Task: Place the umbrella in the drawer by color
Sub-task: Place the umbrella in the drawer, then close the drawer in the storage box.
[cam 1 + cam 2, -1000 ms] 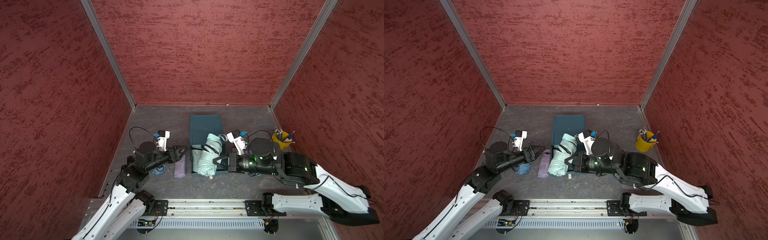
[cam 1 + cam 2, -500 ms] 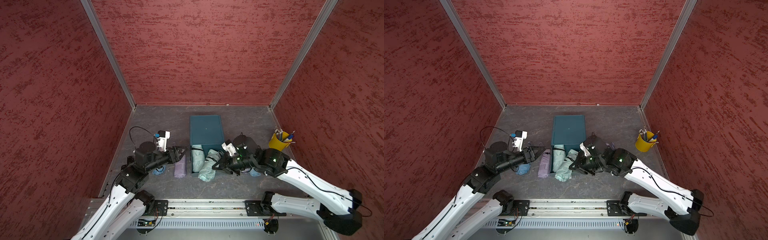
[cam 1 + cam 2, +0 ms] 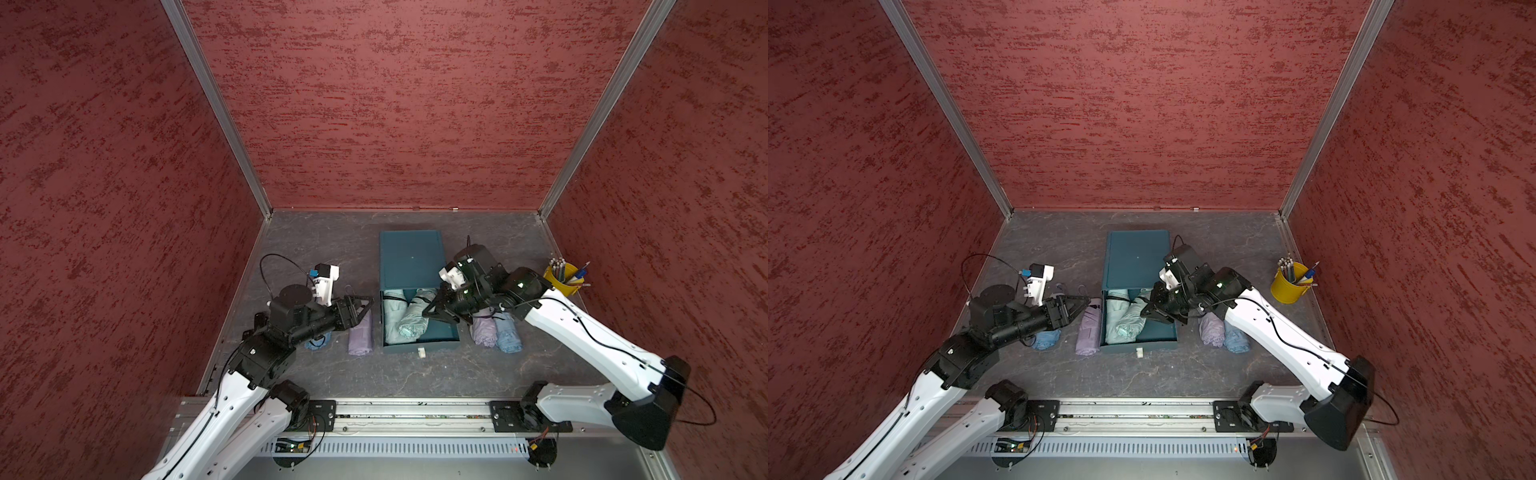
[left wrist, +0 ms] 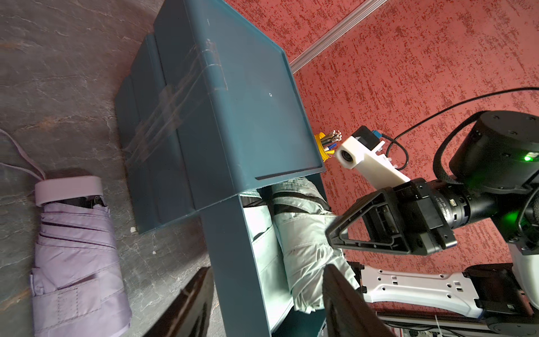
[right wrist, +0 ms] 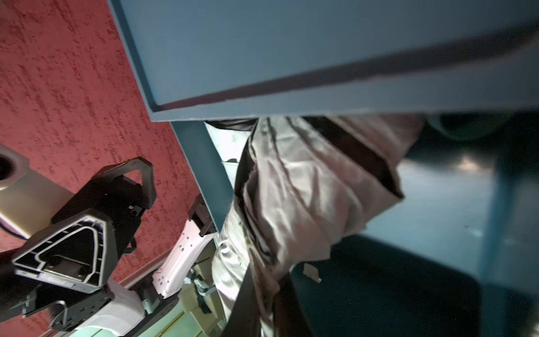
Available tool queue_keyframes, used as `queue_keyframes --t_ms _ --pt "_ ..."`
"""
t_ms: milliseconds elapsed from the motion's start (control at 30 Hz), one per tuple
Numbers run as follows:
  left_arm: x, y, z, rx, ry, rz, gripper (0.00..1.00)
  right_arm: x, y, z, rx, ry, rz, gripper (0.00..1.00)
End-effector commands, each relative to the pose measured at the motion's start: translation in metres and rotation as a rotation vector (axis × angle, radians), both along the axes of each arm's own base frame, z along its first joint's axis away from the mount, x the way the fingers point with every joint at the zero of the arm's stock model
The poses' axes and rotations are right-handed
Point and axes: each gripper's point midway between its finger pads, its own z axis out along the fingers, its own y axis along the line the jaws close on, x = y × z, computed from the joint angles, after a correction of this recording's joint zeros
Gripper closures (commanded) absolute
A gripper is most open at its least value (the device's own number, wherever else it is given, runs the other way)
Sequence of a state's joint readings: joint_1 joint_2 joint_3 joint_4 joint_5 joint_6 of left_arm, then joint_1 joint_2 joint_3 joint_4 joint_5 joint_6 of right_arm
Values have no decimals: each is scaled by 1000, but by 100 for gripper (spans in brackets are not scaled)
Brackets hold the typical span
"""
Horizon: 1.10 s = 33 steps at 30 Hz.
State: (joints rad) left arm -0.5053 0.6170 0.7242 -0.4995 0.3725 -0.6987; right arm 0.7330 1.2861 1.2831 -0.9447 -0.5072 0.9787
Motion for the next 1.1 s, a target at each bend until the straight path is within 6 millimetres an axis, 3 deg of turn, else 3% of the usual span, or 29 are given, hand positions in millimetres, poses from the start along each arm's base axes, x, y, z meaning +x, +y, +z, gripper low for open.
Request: queue_keyframes --t_ms 0,67,133,167,233,367,600,800,1067 --pt "-1 1 5 10 -31 -1 38 7 -9 17 -45 -119 43 66" --pt "0 2 5 13 -31 3 38 7 -21 19 -107 -172 34 53" --pt "0 3 5 13 -31 8 38 3 -29 25 -156 -234 40 35" --pt "1 3 5 14 -32 11 38 0 -32 26 -184 -258 47 34" --pt "3 3 3 16 -26 20 38 -9 -35 31 -240 -311 70 39" --pt "6 0 0 17 -8 13 38 -28 -21 37 -307 -403 139 58" --pt "19 -13 7 50 -17 -5 25 -62 15 41 -411 -537 256 76" --pt "61 -21 3 139 9 60 18 -72 36 9 -470 -546 295 77" --pt "104 -21 -26 280 53 140 19 -59 27 -12 -550 -581 239 68"
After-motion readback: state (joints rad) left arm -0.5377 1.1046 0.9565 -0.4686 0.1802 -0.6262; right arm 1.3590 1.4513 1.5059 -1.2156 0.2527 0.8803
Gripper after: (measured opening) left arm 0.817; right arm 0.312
